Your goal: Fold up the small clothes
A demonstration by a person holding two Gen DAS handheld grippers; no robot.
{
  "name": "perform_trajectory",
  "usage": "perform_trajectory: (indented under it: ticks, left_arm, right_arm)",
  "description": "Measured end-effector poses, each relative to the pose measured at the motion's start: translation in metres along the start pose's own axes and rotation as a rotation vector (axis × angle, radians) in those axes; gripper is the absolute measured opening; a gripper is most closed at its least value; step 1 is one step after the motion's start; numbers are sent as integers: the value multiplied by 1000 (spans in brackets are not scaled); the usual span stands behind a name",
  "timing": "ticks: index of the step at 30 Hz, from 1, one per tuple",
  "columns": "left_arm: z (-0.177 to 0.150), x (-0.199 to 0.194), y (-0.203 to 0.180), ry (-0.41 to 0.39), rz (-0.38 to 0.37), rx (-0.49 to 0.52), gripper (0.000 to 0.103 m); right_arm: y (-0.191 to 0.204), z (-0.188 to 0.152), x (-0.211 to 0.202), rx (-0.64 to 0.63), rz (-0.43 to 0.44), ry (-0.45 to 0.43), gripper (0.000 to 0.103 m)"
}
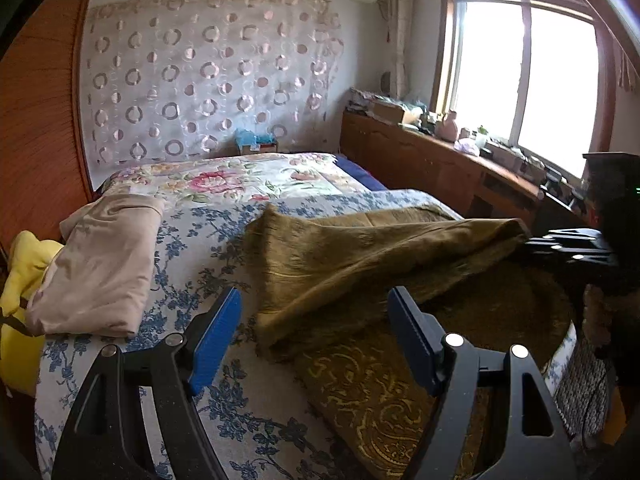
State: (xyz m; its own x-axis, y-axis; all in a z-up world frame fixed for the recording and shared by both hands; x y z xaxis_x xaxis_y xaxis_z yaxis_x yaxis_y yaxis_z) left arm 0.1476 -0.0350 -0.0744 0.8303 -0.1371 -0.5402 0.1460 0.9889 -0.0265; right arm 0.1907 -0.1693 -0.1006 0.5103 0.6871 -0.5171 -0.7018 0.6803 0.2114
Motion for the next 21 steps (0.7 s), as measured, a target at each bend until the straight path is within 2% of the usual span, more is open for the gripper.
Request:
perform_trajectory:
  ticks: [5, 10, 16, 21]
  left_arm:
    - [2, -1, 2, -4, 4, -9, 76]
    - [3, -3, -5, -10, -14, 6, 76]
    - [3, -2, -18, -11, -38, 31, 76]
    - [1, 2, -22, 4, -44, 44, 76]
  right_arm:
    - [4, 2, -38, -3, -29, -62, 6]
    - [-10, -14, -67, 20, -119, -67, 6]
    - [-43, -62, -76, 101, -212, 22, 6]
    - [-49, -89, -70, 155, -217, 84, 6]
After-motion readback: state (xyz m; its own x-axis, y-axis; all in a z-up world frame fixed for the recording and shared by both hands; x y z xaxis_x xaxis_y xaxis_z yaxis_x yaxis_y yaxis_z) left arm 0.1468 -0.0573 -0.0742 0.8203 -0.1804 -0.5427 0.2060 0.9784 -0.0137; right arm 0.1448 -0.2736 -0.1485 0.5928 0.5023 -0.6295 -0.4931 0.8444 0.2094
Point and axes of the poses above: each gripper's, at about its wrist camera, not at the fingertips, and x roughly the way its jaws point, y to its left, z to its top, the point moved 9 cm from there along x, roughly the way its jaws point, and after that the axes turned 10 degrees about z, right-handed, at the moved point
